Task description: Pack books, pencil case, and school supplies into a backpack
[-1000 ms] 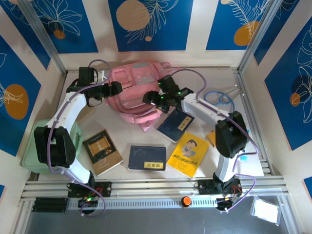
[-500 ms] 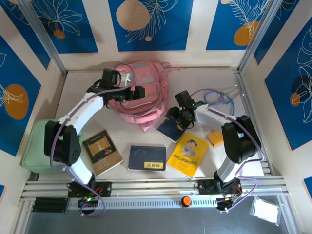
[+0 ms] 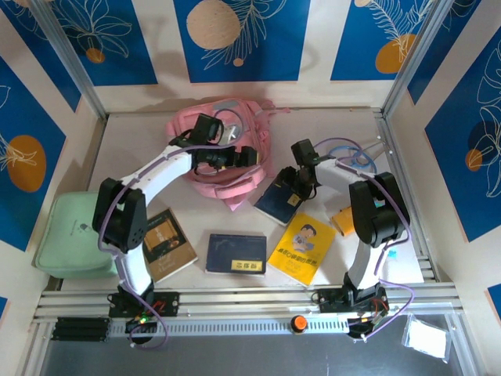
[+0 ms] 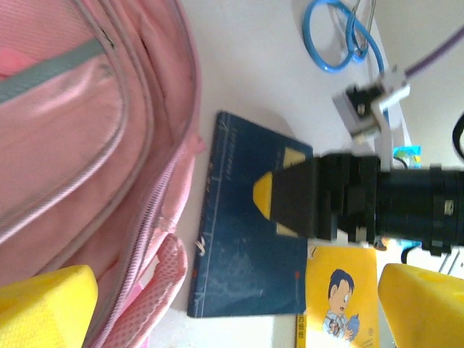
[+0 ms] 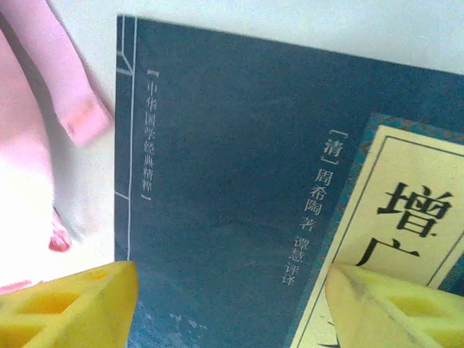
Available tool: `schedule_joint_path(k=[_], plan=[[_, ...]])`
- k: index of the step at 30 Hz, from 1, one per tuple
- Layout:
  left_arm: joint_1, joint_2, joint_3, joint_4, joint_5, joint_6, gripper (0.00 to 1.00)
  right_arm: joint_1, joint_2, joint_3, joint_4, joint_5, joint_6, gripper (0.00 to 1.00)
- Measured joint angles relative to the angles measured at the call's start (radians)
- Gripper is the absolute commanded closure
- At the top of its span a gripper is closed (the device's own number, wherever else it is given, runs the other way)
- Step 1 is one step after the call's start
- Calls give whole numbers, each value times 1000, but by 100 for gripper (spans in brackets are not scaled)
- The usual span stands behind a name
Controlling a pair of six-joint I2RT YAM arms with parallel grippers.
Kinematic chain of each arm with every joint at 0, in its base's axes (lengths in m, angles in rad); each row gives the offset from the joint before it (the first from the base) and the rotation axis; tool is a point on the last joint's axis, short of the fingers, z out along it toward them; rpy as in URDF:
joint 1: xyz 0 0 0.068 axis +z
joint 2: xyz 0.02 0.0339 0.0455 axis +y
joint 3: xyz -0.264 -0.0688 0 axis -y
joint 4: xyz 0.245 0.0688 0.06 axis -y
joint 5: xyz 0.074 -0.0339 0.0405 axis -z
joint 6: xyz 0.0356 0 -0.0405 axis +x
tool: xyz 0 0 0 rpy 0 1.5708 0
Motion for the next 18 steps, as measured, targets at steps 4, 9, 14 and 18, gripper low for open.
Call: schedule_joint_path(k=[4,9,14,18], plan=[[-30,34,16,-3,-10,-21,7,-37,106,144,-36,-33,-110,32],[-71,91,48,-4,-25,-50,9,-58,183,268,-80,-41,-238,34],[-118,145,85,-12,-45,-72,13,-59,124,241,-95,-61,-276,38],[-151,171,101,-18,-74,-107,18,-59,48,185,-93,-134,-245,43]])
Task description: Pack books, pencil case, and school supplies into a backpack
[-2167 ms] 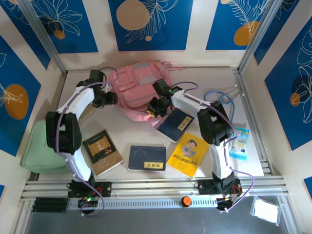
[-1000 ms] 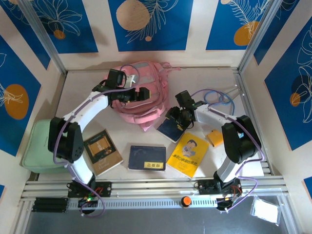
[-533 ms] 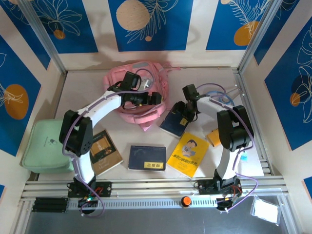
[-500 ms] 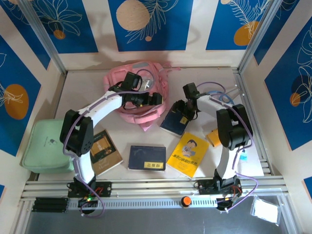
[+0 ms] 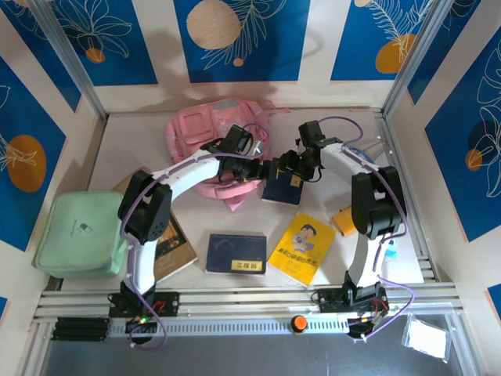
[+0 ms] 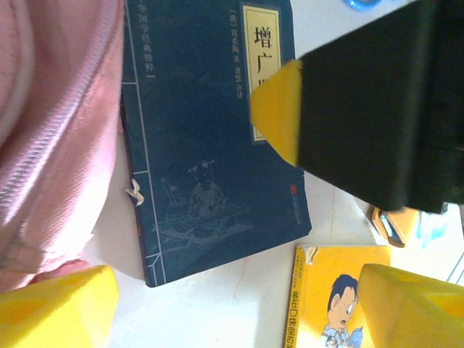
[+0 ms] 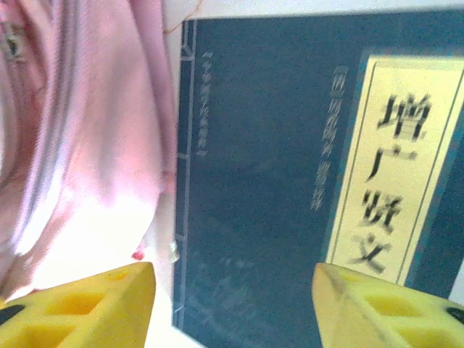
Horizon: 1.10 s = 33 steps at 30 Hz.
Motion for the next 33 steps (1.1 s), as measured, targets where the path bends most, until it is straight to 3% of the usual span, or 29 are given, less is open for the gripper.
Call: schedule_joint_path(k=[6,13,16,21,33], plan=[[-26,18,4,2,-19,-59,28,-4,22,-47,6,-63,62,44],[-42,34,8,8,-43,-108,30,-39,51,-67,-27,-63,85,44],[-45,39,13,10,-49,-117,32,-53,42,-84,-35,-42,82,44],[-60,64,40,14,-49,-139,44,-55,-21,-132,-50,10,53,45],[-104,211,197,-68,-122,-166,48,-75,-92,-142,-95,201,58,48]])
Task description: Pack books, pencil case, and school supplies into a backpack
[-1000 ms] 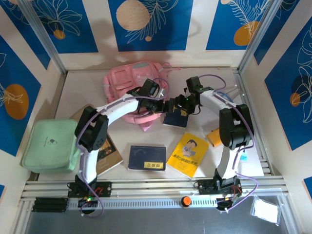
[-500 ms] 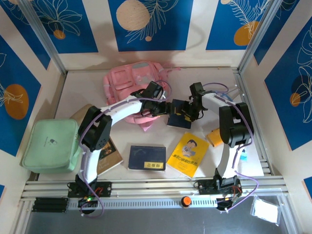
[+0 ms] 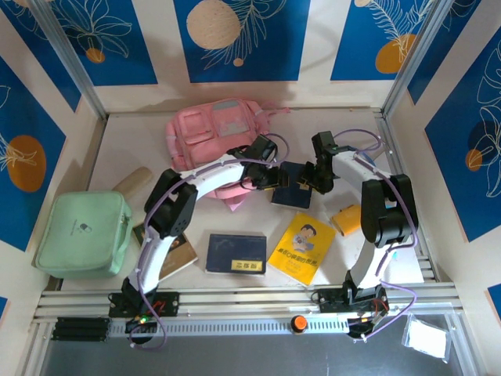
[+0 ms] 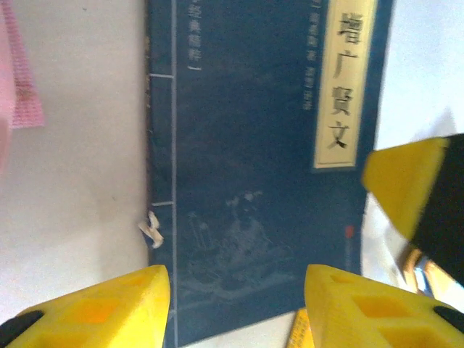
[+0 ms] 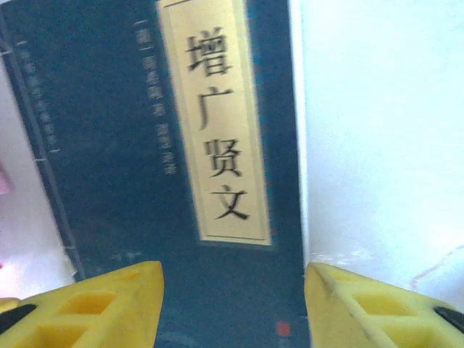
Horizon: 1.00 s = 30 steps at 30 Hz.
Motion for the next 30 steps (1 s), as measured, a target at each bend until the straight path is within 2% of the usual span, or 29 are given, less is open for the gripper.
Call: schedule_joint_path(k=[4,16,21,26,30], plan=[[0,38,45,-45,-40,22,48,-3,34,12,-23,20,-8,58],[1,90,74,-64,-49,32,56,-2,85,23,-43,28,-27,70],[0,114,97,-55,-29,21,56,-6,89,23,-42,19,-27,71],[3,127,122,-67,-8,16,48,-11,92,23,-41,8,-27,71],[4,141,153,-89,15,14,47,-13,93,23,-41,1,-27,71]])
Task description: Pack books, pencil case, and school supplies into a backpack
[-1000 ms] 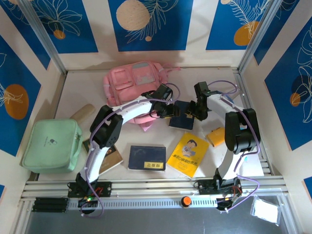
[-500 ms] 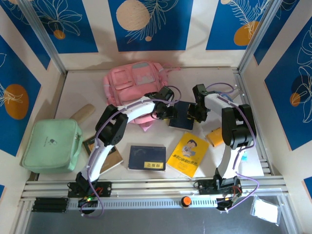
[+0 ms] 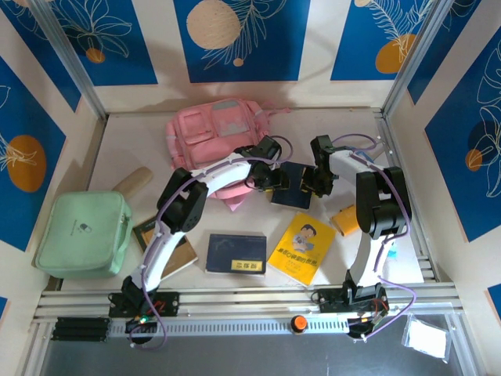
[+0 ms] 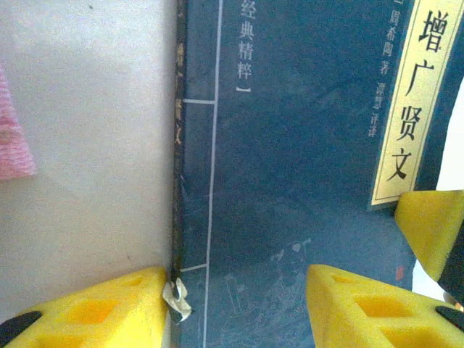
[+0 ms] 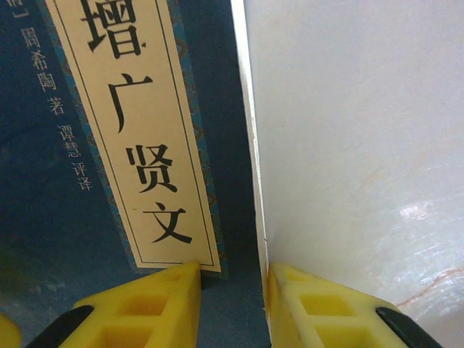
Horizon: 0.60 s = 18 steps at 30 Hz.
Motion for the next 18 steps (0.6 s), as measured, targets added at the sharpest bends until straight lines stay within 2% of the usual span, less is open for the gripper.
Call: schedule_joint_path(k=[10,18], plan=[[13,-1,2,29,124,8,51,-35,0,-4,6,-11,2,71],[14,-141,-131,160,194,-69,54,-51,0,-6,20,-46,2,71]])
